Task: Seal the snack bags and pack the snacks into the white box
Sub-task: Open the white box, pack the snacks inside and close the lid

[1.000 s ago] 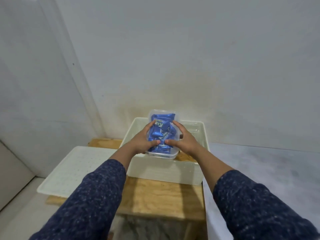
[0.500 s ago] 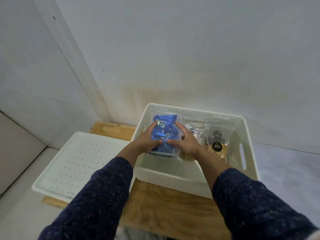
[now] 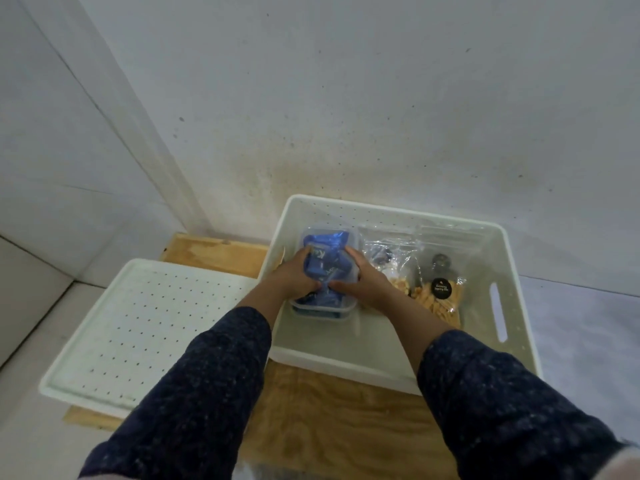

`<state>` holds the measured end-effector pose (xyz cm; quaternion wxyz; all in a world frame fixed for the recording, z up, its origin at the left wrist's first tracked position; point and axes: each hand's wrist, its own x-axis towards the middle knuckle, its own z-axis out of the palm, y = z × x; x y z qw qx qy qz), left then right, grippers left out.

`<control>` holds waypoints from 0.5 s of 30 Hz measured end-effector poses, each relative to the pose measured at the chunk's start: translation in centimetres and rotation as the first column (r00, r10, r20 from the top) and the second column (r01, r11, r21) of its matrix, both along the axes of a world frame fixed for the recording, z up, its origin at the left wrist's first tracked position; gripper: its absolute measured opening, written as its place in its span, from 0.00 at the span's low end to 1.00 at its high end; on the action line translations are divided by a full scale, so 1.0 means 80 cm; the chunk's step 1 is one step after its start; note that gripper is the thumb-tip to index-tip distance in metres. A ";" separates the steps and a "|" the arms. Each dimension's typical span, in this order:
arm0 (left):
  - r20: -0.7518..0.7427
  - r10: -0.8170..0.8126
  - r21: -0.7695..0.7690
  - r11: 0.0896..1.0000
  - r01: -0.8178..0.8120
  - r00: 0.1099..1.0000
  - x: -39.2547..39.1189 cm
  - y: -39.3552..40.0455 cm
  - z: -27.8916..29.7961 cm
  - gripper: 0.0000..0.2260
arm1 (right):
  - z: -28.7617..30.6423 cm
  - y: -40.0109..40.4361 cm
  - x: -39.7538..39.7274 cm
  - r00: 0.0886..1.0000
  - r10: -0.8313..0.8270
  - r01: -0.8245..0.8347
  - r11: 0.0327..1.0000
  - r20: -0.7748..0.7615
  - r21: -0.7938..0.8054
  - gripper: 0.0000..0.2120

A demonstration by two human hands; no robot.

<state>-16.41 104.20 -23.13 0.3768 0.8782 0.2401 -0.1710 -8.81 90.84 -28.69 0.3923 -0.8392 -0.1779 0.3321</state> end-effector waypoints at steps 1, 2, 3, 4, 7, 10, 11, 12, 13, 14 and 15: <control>-0.015 -0.015 0.048 0.999 0.015 1.000 0.000 -0.001 0.003 0.30 | 0.005 0.000 -0.001 1.000 0.005 -0.004 0.999 0.020 -0.046 0.42; -0.032 -0.035 0.098 0.995 0.038 0.999 0.000 -0.002 0.007 0.28 | 0.011 -0.001 -0.003 0.999 0.012 -0.008 0.996 0.053 -0.087 0.42; -0.052 -0.064 0.156 0.985 0.071 0.997 -0.002 -0.003 0.012 0.26 | 0.020 -0.002 -0.006 0.995 0.022 -0.010 0.992 0.093 -0.128 0.42; -0.062 -0.093 0.223 0.969 0.105 0.994 -0.003 -0.005 0.017 0.24 | 0.029 -0.005 -0.009 0.991 0.029 -0.006 0.986 0.132 -0.167 0.41; -0.032 -0.138 0.374 0.917 0.140 0.990 -0.015 -0.005 0.037 0.19 | 0.061 -0.018 -0.025 0.970 0.079 -0.003 0.950 0.231 -0.311 0.35; 0.014 -0.170 0.449 0.881 0.146 0.985 -0.037 -0.010 0.064 0.19 | 0.096 -0.038 -0.051 0.937 0.126 0.026 0.905 0.326 -0.425 0.27; 0.025 -0.192 0.479 0.864 0.157 0.981 -0.047 -0.013 0.073 0.20 | 0.107 -0.047 -0.063 0.924 0.135 0.041 0.894 0.356 -0.446 0.26; 0.034 -0.212 0.504 0.847 0.167 0.977 -0.054 -0.015 0.079 0.20 | 0.115 -0.054 -0.073 0.911 0.144 0.057 0.884 0.386 -0.464 0.25; 0.044 -0.235 0.527 0.831 0.178 0.971 -0.063 -0.019 0.085 0.21 | 0.122 -0.063 -0.086 0.898 0.143 0.082 0.876 0.417 -0.476 0.25; 0.058 -0.263 0.549 0.814 0.189 0.963 -0.075 -0.024 0.092 0.22 | 0.129 -0.072 -0.102 0.886 0.131 0.111 0.870 0.444 -0.480 0.24; 0.073 -0.291 0.562 0.802 0.201 0.954 -0.086 -0.030 0.097 0.22 | 0.135 -0.082 -0.119 0.872 0.119 0.140 0.869 0.475 -0.474 0.23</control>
